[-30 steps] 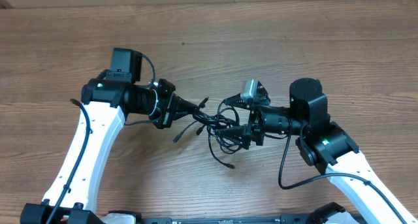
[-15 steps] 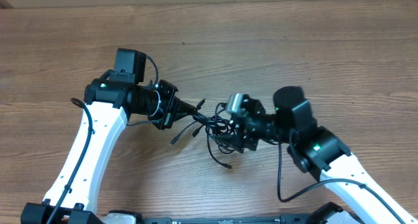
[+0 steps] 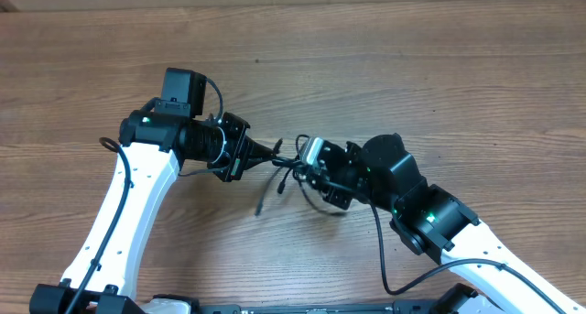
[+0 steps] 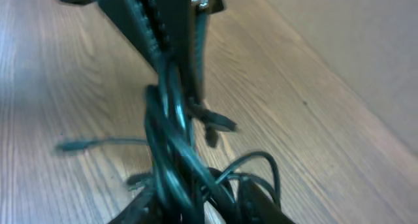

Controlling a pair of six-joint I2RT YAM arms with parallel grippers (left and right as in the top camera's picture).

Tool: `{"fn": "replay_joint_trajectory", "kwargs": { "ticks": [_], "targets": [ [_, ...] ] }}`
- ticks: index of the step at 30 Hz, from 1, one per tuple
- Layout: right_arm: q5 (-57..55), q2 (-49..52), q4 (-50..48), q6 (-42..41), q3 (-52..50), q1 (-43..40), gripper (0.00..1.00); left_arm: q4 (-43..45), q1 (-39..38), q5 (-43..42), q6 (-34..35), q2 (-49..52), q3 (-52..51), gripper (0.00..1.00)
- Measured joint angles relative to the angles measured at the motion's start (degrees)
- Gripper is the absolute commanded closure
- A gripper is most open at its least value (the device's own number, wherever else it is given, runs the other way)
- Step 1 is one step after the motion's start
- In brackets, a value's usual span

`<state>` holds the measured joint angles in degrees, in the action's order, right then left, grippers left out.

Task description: Untangle cables

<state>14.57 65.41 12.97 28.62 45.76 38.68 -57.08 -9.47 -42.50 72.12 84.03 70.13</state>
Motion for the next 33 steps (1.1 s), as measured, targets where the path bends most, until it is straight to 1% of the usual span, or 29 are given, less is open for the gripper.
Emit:
{"fn": "replay_joint_trajectory", "kwargs": {
  "ticks": [5, 10, 16, 23, 25, 33],
  "targets": [
    [-1.09, 0.0, -1.49, -0.5, 0.0, 0.04, 0.8, -0.94, -0.11, 1.03, 0.02, 0.0, 0.0, 0.96],
    [0.04, 0.0, -1.4, -1.79, 0.0, 0.04, 0.81, -1.29, -0.31, 2.08, 0.07, 0.0, 0.11, 0.96],
    [1.68, 0.0, -1.27, -2.23, 0.0, 0.04, 0.92, -1.73, -0.31, 2.82, 0.22, 0.0, 0.11, 0.96],
    [3.28, 0.0, -0.72, -2.75, 0.0, 0.07, 0.93, -2.67, -0.31, 4.17, 0.22, 0.0, 0.13, 0.96],
    [4.0, 0.0, -0.39, -3.26, 0.0, 0.07, 0.96, -3.5, -0.33, 4.74, 0.24, 0.0, 0.15, 0.96],
    [5.53, 0.0, 1.81, -5.49, 0.0, 0.11, 0.96, -4.28, -0.87, 6.86, 0.22, 0.0, 0.17, 0.96]
  ]
}}
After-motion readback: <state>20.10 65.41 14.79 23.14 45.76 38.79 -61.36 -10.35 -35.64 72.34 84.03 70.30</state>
